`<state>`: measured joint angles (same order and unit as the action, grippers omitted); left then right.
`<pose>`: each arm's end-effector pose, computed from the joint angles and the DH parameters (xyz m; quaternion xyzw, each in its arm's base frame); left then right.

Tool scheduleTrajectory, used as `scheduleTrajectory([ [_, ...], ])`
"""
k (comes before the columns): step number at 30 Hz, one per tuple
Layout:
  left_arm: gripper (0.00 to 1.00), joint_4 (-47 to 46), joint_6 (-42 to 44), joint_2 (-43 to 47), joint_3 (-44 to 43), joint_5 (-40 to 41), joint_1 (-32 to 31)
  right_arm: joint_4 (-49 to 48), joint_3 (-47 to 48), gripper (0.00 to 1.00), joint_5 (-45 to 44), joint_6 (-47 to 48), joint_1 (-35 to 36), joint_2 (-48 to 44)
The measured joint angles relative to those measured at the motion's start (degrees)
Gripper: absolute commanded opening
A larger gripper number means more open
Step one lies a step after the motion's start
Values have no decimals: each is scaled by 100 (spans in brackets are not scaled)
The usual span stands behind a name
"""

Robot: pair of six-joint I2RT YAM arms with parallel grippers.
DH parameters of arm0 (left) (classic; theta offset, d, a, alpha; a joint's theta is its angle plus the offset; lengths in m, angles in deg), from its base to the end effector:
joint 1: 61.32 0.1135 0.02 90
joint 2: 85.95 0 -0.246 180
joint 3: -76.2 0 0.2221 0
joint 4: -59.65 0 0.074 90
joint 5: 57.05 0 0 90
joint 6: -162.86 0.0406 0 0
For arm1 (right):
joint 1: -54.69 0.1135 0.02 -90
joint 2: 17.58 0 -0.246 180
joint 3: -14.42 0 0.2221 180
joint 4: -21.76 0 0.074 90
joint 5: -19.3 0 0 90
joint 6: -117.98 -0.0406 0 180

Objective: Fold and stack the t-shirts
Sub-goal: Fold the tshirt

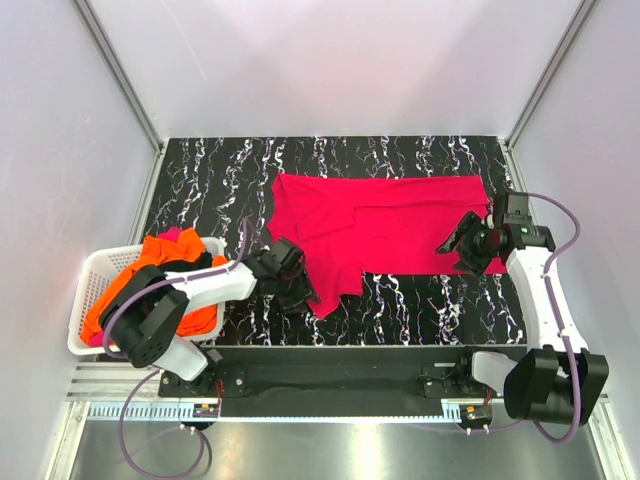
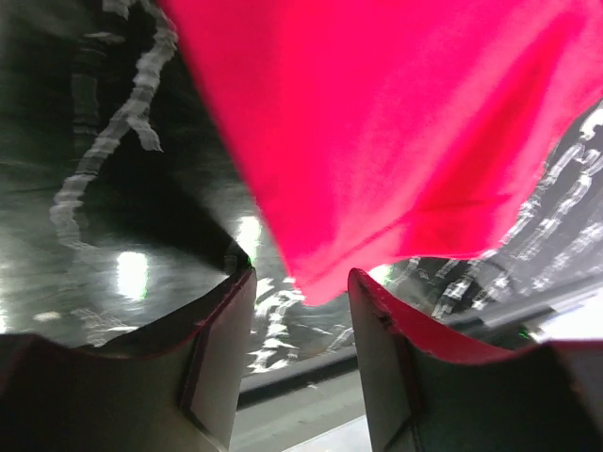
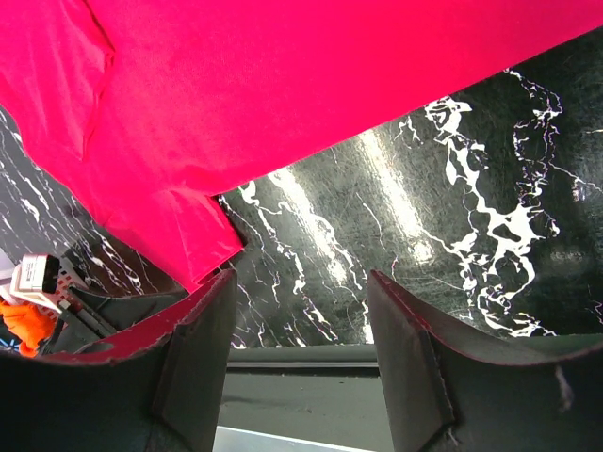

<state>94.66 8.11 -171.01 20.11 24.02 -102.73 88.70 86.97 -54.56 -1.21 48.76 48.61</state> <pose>0.1782 -0.1656 0.1485 -0.1793 0.9548 -0.2250 0.0742 0.1970 -0.0091 0.2647 0.2549 0.9238 0.1837 0.2189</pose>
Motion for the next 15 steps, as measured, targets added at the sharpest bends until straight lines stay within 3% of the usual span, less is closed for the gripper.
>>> scheduleTrajectory([
  [3, 48, -262, -273, -129, -4, -107, -83, 2, -35, 64, -2, 0, 0, -96],
  [5, 40, -492, -479, -249, -2, -201, -116, -2, -46, 64, -9, 0, 0, -98],
  [7, 27, -732, -673, -378, 22, -286, -129, 4, -81, 64, -20, -7, 0, -98],
  [8, 16, -850, -758, -437, 50, -328, -131, 2, -98, 64, -31, -17, 0, -94],
  [11, 0, -1014, -905, -463, 175, -354, -131, 2, -111, 61, -190, -90, -2, -52],
  [15, 0, -800, -898, -109, 350, -166, -144, -17, -111, 54, -490, -289, -164, 142],
])
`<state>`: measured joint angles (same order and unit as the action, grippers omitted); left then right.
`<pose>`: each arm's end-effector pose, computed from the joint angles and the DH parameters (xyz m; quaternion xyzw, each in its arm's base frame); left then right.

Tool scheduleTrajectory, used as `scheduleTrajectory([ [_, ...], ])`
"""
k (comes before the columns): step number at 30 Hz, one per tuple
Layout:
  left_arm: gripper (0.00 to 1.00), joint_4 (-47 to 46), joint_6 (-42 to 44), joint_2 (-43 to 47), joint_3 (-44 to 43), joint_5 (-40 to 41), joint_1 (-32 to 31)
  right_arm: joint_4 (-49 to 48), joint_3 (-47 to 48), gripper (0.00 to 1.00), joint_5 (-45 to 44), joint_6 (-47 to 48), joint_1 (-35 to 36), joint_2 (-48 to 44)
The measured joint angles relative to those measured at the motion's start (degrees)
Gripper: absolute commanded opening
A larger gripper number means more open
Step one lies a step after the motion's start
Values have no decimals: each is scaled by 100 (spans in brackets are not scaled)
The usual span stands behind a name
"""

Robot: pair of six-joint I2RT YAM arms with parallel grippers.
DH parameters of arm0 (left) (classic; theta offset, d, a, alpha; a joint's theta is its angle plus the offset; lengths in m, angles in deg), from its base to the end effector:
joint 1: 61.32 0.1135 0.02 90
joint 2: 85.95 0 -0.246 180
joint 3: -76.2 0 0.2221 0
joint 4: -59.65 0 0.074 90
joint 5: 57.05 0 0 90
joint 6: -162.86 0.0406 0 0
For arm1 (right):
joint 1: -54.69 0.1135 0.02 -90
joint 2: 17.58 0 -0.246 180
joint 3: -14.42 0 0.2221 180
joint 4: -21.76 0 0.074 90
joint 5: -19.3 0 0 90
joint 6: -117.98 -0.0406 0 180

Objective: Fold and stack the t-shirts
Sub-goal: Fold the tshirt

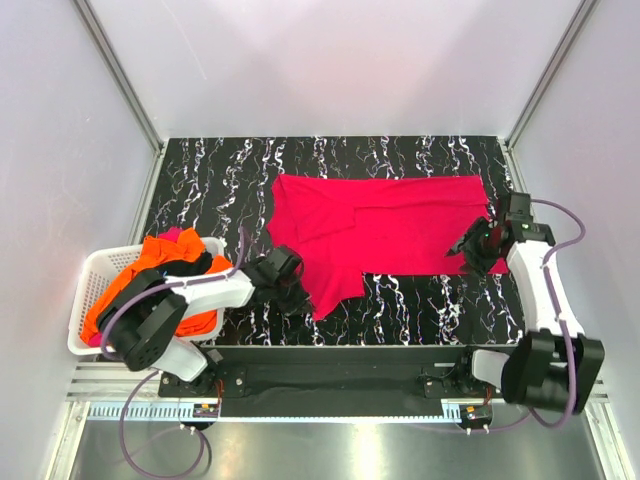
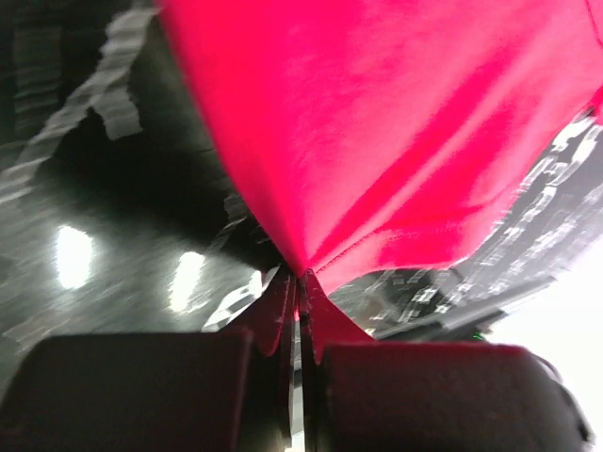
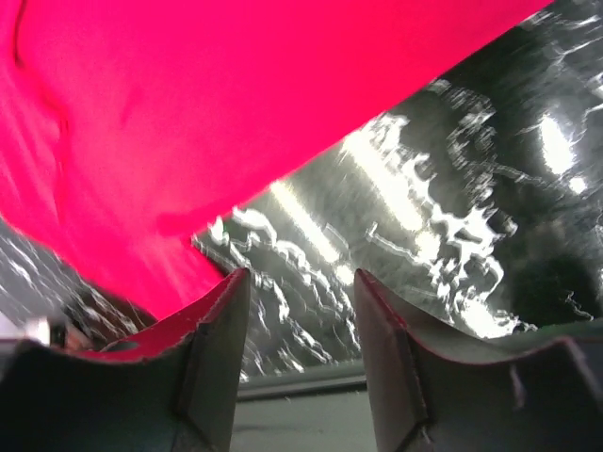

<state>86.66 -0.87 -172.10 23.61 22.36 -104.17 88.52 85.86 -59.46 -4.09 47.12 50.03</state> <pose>0.1742 -0.1718 0.1370 -0.2338 0.9346 -0.2621 0.0570 0.1990 -0.0185 0.2544 0.3065 0.9180 0.1425 0.2074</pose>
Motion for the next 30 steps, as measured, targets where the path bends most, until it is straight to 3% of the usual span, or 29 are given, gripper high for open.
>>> scheduleTrajectory([
  [4, 0, 614, 354, 498, 57, 352, 2, -313, -24, 52, -7, -85, -772, 632],
  [7, 0, 881, 721, 750, -31, 494, 0, -691, -35, 56, 4, -79, -1440, 1259],
  [16, 0, 1132, 1720, 798, -835, 610, -7, -1473, -74, 54, -31, 120, -2721, 2249],
  [21, 0, 1137, 2017, 680, -1071, 614, -7, -1834, -129, 50, -232, 170, -2885, 2551],
  [30, 0, 1172, 2277, 431, -1193, 498, -7, -2581, -466, 50, -433, 13, -2881, 2549],
])
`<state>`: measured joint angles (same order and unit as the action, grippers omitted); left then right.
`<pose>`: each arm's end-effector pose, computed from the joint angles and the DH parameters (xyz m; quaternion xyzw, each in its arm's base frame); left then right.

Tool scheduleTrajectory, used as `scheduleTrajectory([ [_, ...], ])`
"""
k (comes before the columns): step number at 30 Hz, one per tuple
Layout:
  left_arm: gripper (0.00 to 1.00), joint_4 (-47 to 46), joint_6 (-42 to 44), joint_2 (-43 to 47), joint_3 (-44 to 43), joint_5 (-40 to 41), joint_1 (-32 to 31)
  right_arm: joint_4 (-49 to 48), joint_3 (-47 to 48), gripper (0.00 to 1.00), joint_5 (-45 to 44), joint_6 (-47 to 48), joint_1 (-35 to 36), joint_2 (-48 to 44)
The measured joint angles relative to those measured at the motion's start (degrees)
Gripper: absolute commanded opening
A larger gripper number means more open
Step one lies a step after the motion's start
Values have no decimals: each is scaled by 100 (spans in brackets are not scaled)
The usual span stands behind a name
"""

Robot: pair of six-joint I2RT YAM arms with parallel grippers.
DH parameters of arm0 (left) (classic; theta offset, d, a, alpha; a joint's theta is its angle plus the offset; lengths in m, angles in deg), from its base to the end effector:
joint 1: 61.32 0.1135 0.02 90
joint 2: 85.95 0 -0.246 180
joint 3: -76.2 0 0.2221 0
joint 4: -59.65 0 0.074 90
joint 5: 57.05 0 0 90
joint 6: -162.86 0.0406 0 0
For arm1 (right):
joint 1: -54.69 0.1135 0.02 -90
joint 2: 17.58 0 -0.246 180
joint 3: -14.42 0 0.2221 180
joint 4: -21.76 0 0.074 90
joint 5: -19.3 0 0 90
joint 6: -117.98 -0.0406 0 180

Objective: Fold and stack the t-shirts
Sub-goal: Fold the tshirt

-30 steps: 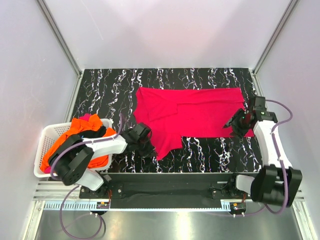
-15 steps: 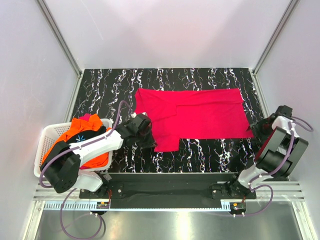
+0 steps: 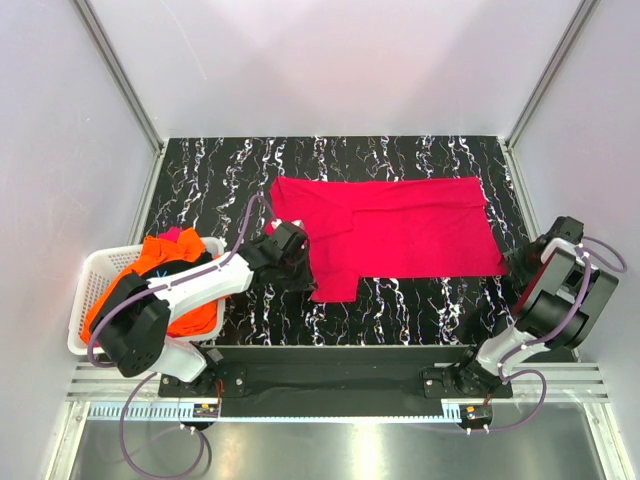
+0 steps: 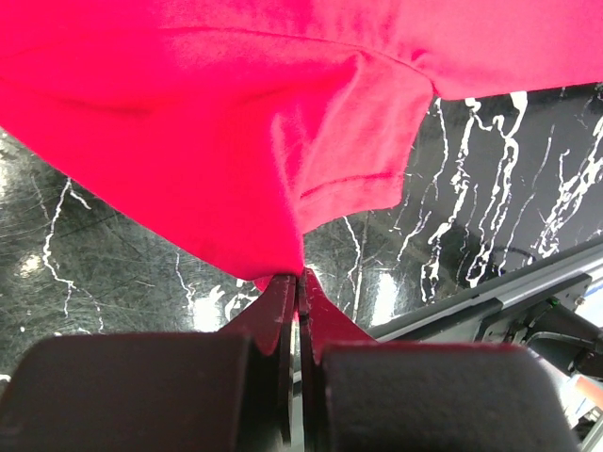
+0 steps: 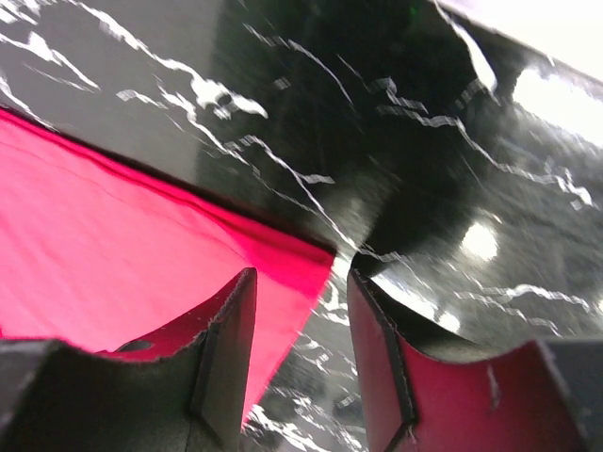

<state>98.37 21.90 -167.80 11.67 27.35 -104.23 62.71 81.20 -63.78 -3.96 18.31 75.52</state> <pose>0.1885 -0.1806 0.1960 -0.0528 0.9539 -0.2450 0.1650 0.2255 -0.1601 0.1552 0.5397 0.8164 0.0515 0.1988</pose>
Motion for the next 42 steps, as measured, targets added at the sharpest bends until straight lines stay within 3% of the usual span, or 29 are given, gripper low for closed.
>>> scheduleTrajectory([
  [5, 0, -4, 46, -2, -31, -48, 15, -415, -2, 45, 39, -140, 2, 103],
  [9, 0, 0, 57, -2, -31, -81, 46, -616, -2, 29, 66, -240, 7, 179],
  [12, 0, 0, 59, 4, -31, -87, 76, -658, -55, 5, 22, -297, 7, 179],
  [14, 0, 2, 61, 33, -31, -87, 98, -651, -70, 0, 7, -341, 7, 179],
  [27, 0, 269, 476, 699, -426, 50, 225, 345, 212, 0, -175, -114, 146, 9],
  [42, 0, 380, 920, -1416, -2966, -20, 1519, 1272, 3049, 0, -179, 133, 852, 1670],
])
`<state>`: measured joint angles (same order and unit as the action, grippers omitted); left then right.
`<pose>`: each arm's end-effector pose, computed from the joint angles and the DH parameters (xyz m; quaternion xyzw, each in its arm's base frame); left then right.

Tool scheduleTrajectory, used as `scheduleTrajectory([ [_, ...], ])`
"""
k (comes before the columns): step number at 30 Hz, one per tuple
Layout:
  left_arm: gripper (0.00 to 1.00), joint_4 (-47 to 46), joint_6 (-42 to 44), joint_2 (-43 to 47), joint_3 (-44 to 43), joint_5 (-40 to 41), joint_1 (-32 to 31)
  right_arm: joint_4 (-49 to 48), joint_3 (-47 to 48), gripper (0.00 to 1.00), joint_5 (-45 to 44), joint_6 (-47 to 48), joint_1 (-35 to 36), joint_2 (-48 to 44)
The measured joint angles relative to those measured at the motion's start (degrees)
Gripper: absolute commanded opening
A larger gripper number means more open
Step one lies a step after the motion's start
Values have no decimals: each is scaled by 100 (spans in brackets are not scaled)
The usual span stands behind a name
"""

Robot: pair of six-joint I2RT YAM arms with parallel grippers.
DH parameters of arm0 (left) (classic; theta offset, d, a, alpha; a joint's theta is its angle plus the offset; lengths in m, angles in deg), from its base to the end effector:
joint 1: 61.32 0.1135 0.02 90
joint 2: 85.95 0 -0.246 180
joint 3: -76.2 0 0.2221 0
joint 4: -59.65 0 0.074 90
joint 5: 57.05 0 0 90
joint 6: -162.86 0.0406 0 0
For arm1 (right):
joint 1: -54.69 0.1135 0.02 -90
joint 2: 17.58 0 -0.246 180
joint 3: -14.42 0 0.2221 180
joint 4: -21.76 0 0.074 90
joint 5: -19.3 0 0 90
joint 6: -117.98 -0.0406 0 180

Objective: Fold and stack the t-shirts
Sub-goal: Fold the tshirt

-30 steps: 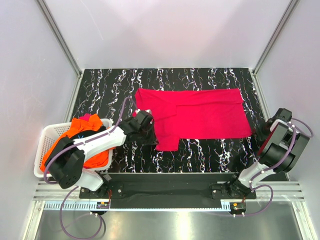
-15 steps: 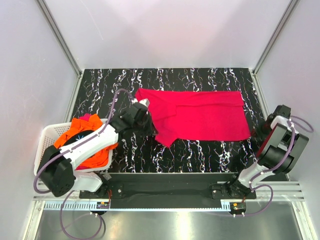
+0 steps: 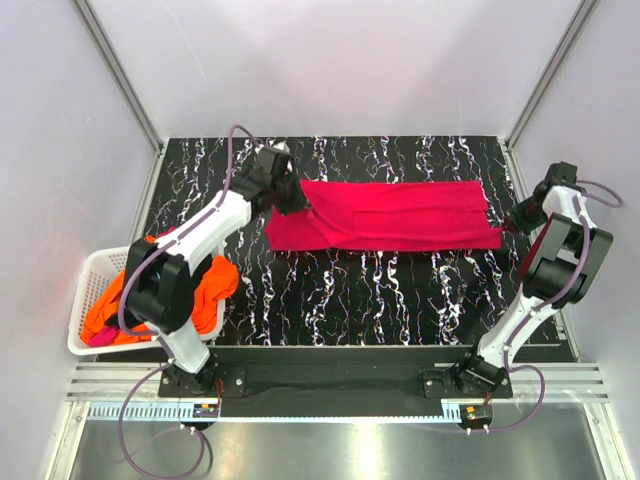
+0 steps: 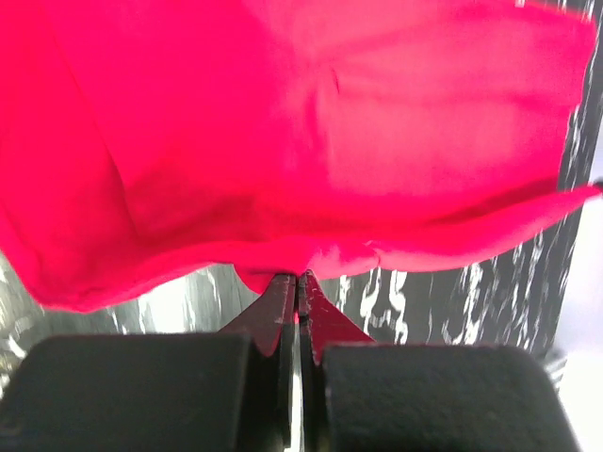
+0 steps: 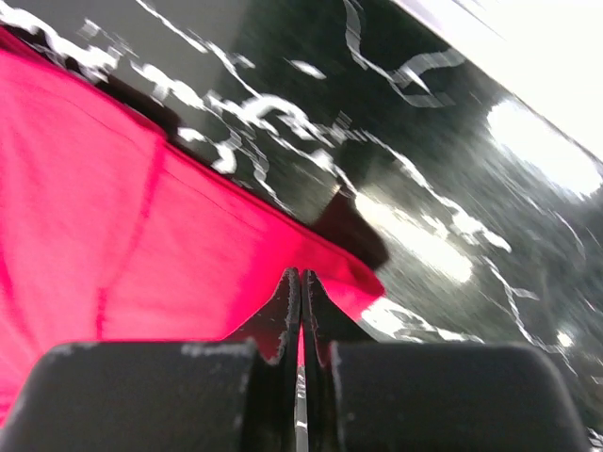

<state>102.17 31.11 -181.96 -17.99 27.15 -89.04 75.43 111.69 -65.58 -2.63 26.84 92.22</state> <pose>0.3075 -0.1662 0.2711 -0.0929 0.9160 -0.2591 0.2919 0.3256 -0.1679 0.1921 0.4693 0.8576 0.0487 0.2049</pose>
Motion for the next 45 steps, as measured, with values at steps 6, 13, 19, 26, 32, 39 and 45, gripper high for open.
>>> scheduleTrajectory([
  [6, 0, -4, 2, -699, -852, -83, 398, 229, 911, 0, 11, 17, 146, 654],
  [13, 0, 11, 0, -1320, -1451, -221, 555, 435, 1740, 0, 63, 33, 249, 1274],
  [19, 0, 50, -2, -1504, -1563, -260, 678, 518, 1980, 0, 157, 61, 302, 1497],
  [26, 0, 66, -7, -1757, -1596, -367, 846, 542, 2006, 0, 190, 111, 306, 1585],
  [32, 0, 68, -4, -2052, -1757, -490, 861, 570, 2087, 0, 208, 125, 326, 1631],
  [39, 0, 74, -2, -2323, -2050, -566, 887, 603, 2267, 0, 205, 127, 361, 1799],
  [45, 0, 70, -4, -2465, -2201, -590, 953, 634, 2396, 0, 210, 129, 376, 1928],
])
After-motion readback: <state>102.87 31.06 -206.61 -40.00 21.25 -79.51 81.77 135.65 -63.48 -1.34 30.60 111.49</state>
